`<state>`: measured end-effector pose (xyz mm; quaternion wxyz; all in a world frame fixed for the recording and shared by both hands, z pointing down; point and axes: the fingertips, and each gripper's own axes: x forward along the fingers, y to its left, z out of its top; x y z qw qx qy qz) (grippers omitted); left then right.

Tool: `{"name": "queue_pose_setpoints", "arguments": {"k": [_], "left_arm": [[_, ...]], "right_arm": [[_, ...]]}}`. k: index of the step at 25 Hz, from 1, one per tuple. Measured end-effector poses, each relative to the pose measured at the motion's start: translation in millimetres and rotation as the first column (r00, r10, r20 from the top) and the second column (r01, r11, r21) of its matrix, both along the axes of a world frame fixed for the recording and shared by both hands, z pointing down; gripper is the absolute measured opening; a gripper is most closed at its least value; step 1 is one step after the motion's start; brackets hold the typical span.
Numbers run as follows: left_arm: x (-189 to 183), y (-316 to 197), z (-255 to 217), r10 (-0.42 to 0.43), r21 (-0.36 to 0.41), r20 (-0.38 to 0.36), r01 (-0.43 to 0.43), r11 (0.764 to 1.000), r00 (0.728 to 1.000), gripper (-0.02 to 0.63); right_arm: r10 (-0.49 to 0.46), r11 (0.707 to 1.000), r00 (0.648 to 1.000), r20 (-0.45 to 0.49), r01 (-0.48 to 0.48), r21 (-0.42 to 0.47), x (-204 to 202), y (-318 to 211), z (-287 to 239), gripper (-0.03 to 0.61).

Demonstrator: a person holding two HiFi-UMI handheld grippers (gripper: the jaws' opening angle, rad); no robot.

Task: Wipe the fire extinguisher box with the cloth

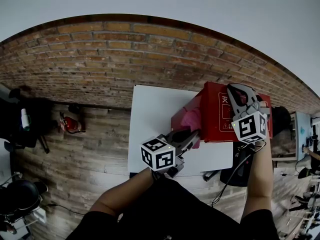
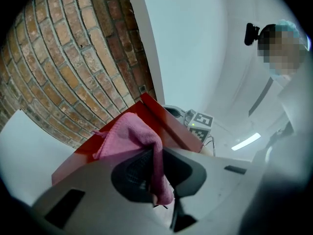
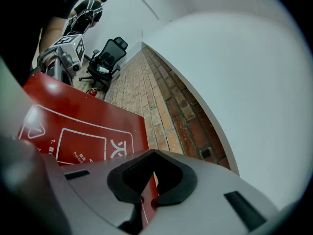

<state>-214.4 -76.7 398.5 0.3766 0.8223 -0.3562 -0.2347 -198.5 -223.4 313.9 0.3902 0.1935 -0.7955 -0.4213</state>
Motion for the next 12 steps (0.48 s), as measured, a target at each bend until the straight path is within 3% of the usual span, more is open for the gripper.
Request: {"name": "queue_pose_setpoints", "arguments": {"k": [7, 12], "left_arm": [[-2, -2, -12, 0.011, -0.006, -0.081, -0.011, 1.0, 0.997, 0.071], [-3, -1, -18, 0.026, -0.025, -0.188, -0.031, 0.999, 0.982, 0.071]], "right_arm": [[0.0, 1.0, 1.0, 0.0, 0.0, -0.001, 0, -1, 0, 0.02], [-0.001, 1.0, 1.0, 0.001, 0.001, 0.001, 0, 0, 0, 0.02]]}}
